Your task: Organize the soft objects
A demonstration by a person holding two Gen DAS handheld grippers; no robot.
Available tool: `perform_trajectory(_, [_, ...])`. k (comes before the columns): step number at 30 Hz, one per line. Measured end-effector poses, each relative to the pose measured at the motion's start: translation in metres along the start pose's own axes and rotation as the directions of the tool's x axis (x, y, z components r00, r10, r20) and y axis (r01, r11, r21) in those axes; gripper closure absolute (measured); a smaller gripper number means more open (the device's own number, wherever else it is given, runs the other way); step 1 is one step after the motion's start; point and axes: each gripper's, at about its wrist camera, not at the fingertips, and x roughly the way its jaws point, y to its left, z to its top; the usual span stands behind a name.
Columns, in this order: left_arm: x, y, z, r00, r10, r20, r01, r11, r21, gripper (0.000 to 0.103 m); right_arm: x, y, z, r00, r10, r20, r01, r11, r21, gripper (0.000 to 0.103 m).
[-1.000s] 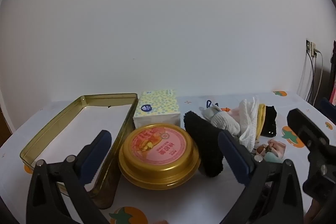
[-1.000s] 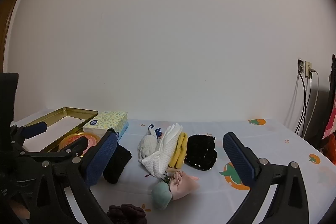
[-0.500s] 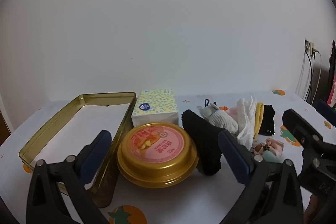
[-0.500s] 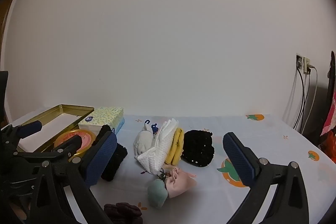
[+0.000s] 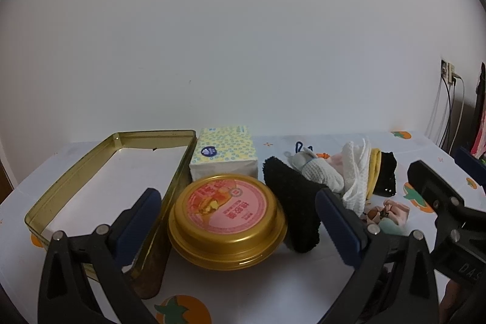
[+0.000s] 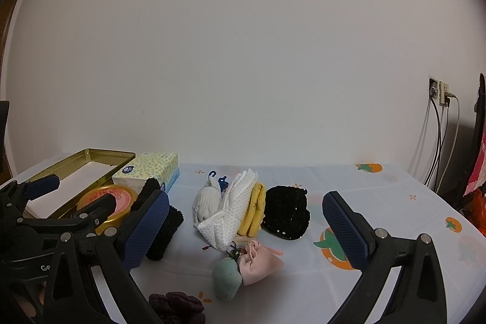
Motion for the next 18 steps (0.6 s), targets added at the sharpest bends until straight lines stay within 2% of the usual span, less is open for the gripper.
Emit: perform_trajectory(18, [0.0007, 0.0005, -0.0015, 1.000, 0.000, -0.003, 0.000, 1.000, -0.003, 0.000, 0.0001, -0.0002, 0.0002, 1.000, -0.006, -0.008, 0.006, 1.000, 0.001, 0.001])
